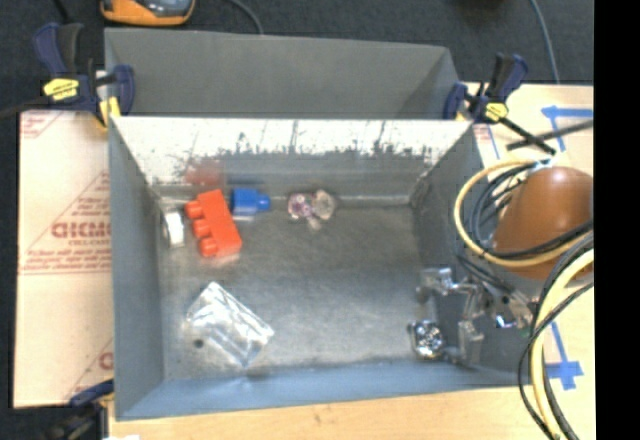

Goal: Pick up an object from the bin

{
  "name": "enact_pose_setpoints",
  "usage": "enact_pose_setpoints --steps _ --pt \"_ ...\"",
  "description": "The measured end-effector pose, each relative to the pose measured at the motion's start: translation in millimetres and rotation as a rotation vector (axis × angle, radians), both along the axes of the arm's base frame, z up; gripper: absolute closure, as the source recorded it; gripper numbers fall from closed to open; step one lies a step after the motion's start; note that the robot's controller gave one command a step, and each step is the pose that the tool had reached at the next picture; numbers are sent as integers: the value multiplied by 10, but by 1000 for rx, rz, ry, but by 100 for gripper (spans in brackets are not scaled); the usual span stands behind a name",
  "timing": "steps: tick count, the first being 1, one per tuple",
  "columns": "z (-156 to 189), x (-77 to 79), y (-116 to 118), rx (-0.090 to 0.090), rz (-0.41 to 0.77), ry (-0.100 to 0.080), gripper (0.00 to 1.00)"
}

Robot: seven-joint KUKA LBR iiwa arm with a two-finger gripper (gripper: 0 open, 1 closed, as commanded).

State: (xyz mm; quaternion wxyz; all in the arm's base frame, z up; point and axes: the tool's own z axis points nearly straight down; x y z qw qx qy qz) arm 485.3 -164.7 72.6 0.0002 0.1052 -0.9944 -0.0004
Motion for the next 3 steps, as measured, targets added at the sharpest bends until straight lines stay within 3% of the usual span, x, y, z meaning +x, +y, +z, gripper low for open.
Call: enact_pose_setpoints --steps 1,2,3 --pt "4 -57 76 -2 215 -17 0" --pt "-18 -38 140 13 457 -2 0" --pt "-3 -7 73 -3 458 -15 100"
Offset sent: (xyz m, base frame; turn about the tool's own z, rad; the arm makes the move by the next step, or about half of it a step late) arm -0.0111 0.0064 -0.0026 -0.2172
